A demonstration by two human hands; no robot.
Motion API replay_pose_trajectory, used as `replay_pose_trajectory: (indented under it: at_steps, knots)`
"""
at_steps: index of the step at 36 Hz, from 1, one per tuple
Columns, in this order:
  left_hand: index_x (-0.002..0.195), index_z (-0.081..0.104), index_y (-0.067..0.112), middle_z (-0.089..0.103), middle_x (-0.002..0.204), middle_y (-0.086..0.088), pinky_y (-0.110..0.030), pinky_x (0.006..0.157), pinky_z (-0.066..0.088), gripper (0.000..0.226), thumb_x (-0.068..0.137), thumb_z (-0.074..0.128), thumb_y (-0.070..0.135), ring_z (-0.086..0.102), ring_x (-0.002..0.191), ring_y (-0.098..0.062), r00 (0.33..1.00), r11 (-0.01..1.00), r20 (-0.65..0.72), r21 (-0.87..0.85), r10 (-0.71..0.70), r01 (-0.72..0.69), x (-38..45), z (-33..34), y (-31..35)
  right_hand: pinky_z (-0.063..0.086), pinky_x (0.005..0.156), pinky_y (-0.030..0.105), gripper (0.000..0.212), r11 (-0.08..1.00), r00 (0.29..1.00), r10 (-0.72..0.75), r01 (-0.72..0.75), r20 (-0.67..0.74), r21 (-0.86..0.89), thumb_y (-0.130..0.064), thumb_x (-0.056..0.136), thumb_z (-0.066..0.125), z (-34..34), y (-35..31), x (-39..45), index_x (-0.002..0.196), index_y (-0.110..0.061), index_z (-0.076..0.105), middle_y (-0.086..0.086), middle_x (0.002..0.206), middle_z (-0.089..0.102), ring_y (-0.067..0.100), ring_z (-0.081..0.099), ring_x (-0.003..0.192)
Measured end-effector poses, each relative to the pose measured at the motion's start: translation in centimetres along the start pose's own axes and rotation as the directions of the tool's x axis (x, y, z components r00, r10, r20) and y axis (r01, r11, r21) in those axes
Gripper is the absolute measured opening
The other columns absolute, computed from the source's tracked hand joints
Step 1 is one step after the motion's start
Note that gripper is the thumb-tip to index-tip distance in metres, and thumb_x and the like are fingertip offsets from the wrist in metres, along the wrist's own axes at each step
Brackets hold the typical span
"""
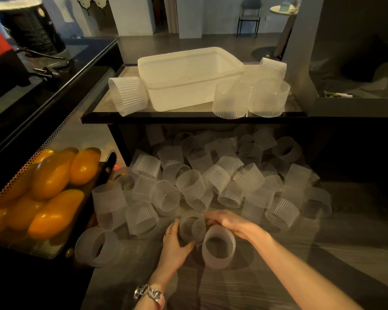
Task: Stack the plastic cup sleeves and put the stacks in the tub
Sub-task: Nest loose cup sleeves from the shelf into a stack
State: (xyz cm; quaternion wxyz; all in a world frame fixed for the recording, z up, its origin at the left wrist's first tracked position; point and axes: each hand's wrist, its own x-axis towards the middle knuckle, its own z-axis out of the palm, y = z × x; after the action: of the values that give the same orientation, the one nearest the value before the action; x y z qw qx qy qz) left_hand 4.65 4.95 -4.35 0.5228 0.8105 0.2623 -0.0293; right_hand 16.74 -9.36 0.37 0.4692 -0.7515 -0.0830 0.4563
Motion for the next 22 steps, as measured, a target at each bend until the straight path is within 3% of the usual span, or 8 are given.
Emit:
replay_pose_trajectory:
  at_steps: [3,6,10,13,15,18,22]
  knots:
    - [0.131,0.042,0.019,0.051,0.127,0.001,-0.031,0.101,0.043,0.067,0.074,0.075,0.005,0.048,0.122,-0.014,0.999,0.99,-0.046,-0.135,0.029,-0.035,-0.1,0.2,0.2,0.045,0.097,0.023,0.034,0.999,1.0,-0.006,0.007,-0.014,0.041,-0.02,0.097,0.048,0.1,0.0,0.1,0.128,-0.008,0.054,0.005,0.128,0.056,0.017,0.054,0.116]
    - [0.111,0.044,0.038,0.054,0.11,0.015,-0.01,0.08,0.047,0.062,0.073,0.075,0.001,0.053,0.102,0.006,0.994,0.978,-0.074,-0.188,0.079,-0.092,-0.2,0.2,0.5,0.047,0.094,0.024,0.034,0.996,1.0,-0.017,0.017,-0.003,0.092,-0.016,0.097,0.045,0.4,-0.3,-0.2,0.129,-0.008,0.052,0.01,0.128,0.057,0.018,0.057,0.113]
    - [0.124,0.048,0.014,0.057,0.12,0.001,-0.012,0.082,0.049,0.06,0.073,0.075,0.0,0.055,0.104,0.001,0.986,0.948,-0.137,-0.288,0.099,-0.135,-0.1,0.0,0.9,0.042,0.103,0.032,0.033,0.992,0.994,-0.098,0.102,-0.055,0.075,-0.017,0.096,0.047,0.3,-1.3,-1.1,0.129,-0.013,0.052,0.006,0.128,0.057,0.018,0.054,0.118]
    - [0.116,0.05,0.027,0.057,0.119,0.005,-0.017,0.084,0.047,0.054,0.073,0.076,0.006,0.056,0.107,-0.002,0.968,0.926,-0.204,-0.318,0.144,-0.205,-0.4,-0.6,2.4,0.044,0.085,0.019,0.034,0.968,0.967,-0.228,0.238,-0.114,0.082,-0.013,0.092,0.053,0.1,-2.2,-2.6,0.126,-0.018,0.055,0.0,0.12,0.059,0.007,0.056,0.106]
    - [0.109,0.05,0.033,0.058,0.117,0.006,-0.019,0.085,0.045,0.053,0.072,0.077,0.006,0.056,0.107,-0.006,0.962,0.911,-0.216,-0.341,0.166,-0.233,-0.8,-0.9,3.4,0.044,0.087,0.016,0.037,0.942,0.939,-0.314,0.327,-0.14,0.081,-0.01,0.088,0.058,-0.1,-2.6,-3.9,0.124,-0.02,0.056,-0.002,0.119,0.059,0.004,0.054,0.108]
    - [0.11,0.049,0.034,0.057,0.117,0.009,-0.014,0.087,0.044,0.055,0.07,0.08,0.013,0.056,0.108,-0.001,0.951,0.907,-0.202,-0.307,0.232,-0.287,-2.0,-1.2,4.6,0.045,0.097,0.022,0.047,0.901,0.897,-0.419,0.43,-0.143,0.06,-0.001,0.08,0.068,-0.5,-2.4,-5.8,0.12,-0.022,0.054,-0.001,0.123,0.059,0.008,0.054,0.114]
    - [0.106,0.053,0.031,0.064,0.106,0.015,-0.003,0.08,0.04,0.052,0.065,0.083,0.019,0.058,0.098,0.008,0.942,0.903,-0.157,-0.273,0.298,-0.332,-3.8,-0.9,5.3,0.049,0.094,0.03,0.059,0.884,0.873,-0.464,0.468,-0.153,-0.008,0.005,0.071,0.075,-0.9,-1.0,-7.7,0.12,-0.017,0.051,0.003,0.122,0.058,0.016,0.056,0.113]
